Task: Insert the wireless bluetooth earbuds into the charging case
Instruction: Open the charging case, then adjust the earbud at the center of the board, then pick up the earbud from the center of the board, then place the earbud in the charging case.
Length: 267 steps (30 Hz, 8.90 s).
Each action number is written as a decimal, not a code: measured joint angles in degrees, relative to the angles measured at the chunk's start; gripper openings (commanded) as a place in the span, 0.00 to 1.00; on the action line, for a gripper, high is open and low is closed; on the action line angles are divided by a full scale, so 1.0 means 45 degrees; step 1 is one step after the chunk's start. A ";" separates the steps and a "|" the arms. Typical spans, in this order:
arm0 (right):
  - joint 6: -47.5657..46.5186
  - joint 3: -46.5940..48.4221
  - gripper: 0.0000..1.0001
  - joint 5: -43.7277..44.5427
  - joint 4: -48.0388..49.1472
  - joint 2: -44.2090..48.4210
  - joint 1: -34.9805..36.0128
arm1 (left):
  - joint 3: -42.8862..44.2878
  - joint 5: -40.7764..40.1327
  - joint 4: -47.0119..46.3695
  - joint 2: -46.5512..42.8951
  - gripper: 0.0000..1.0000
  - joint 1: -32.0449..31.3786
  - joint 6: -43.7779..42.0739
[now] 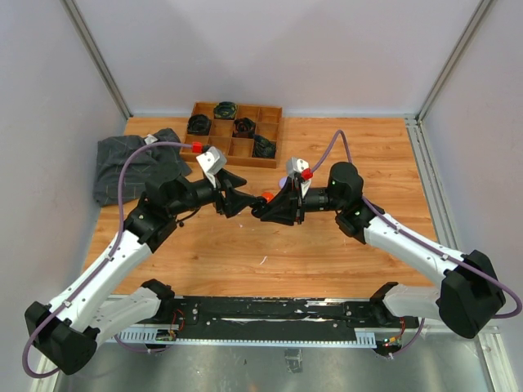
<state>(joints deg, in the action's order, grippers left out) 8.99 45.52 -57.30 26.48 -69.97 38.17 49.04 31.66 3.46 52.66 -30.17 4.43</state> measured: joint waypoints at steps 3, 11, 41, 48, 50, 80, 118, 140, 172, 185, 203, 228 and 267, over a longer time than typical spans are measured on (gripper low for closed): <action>0.0000 -0.0024 0.01 -0.0005 0.0044 0.0000 0.0000 | 0.0053 -0.0301 0.0039 0.0000 0.66 0.0000 0.0068; -0.0185 -0.0452 0.01 0.0291 0.0253 0.0000 0.0000 | 0.0107 -0.1205 0.0102 -0.0058 0.70 0.0000 0.0563; -0.0874 -0.5591 0.01 0.2200 1.2182 -0.2812 0.0000 | -0.2336 -0.9345 0.3823 0.2200 0.73 0.2249 0.6319; -0.1049 -0.5605 0.01 0.2312 1.2492 -0.2827 0.0000 | -0.2341 -0.9058 0.2890 0.3628 0.72 0.3789 0.6086; -0.1137 -0.5610 0.01 0.2312 1.2483 -0.2817 0.0000 | -0.2327 -0.8796 0.2467 0.4235 0.73 0.4260 0.5969; -0.1443 -0.5610 0.01 0.2064 1.2143 -0.2798 0.0015 | -0.1112 -0.6149 0.2059 0.7621 0.62 0.5867 0.5105; -0.1447 -0.5605 0.01 0.2069 1.1769 -0.2793 0.0015 | 0.3157 -0.8801 0.6329 1.0909 0.36 0.5017 0.3259; -0.1671 -0.5605 0.01 0.2093 1.1453 -0.2759 0.0015 | 0.3609 -0.9107 0.7135 1.1220 0.29 0.4639 0.3026; -0.1758 -0.5537 0.01 0.2608 1.2162 -0.3662 0.0121 | -0.0549 -0.6115 0.2472 0.4779 0.18 0.2448 0.3517; -0.1991 -0.5416 0.01 0.3055 1.1667 -0.3045 0.0121 | -0.3094 -0.2365 -0.2608 0.0622 0.18 0.2171 0.3439; -0.1685 -0.4760 0.01 0.3653 1.1118 -0.2424 0.0121 | -0.4770 0.0262 -0.7815 -0.0923 0.17 0.0102 0.3458; -0.0894 -0.4425 0.01 0.3351 1.0914 -0.1855 0.0121 | -0.4940 -0.0986 -1.0569 0.0544 0.15 -0.1423 0.3070; -0.0733 -0.4425 0.01 0.3313 1.0788 -0.1593 0.0121 | -0.5459 -0.1452 -1.1327 0.0772 0.24 -0.1753 0.2841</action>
<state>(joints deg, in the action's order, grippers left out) 5.69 25.61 -42.39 75.02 -77.14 38.72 24.47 25.12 -47.51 56.14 -38.06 17.21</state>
